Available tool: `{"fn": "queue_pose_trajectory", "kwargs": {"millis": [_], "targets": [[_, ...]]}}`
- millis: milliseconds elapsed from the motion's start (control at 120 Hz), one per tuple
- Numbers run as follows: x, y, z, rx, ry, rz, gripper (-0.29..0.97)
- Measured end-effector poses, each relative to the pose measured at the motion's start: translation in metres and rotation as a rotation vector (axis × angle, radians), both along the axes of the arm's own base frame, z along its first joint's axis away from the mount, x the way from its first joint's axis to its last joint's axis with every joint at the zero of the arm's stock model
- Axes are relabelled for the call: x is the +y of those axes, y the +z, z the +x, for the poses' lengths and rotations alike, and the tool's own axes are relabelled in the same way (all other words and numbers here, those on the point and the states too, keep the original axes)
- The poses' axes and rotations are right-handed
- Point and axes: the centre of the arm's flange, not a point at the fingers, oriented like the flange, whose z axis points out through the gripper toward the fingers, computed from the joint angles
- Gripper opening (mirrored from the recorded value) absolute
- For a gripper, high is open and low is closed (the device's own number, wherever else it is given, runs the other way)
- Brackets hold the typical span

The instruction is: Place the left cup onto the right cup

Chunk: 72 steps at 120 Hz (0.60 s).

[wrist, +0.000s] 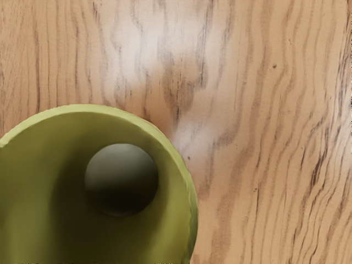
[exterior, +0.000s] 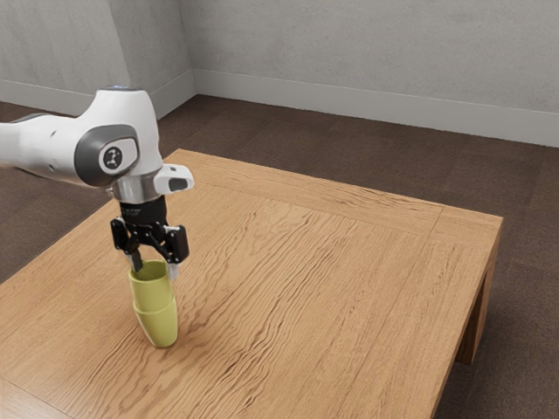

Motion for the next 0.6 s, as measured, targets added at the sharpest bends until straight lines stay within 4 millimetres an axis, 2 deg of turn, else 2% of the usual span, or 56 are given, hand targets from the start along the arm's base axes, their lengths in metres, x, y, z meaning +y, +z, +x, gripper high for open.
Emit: {"fn": "queue_pose_trajectory", "kwargs": {"millis": [217, 600], "targets": [[0.007, 0.062, 0.022, -0.067, 0.008, 0.005, 0.65], [0.017, 0.135, 0.030, -0.107, 0.011, 0.019, 0.67]]}}
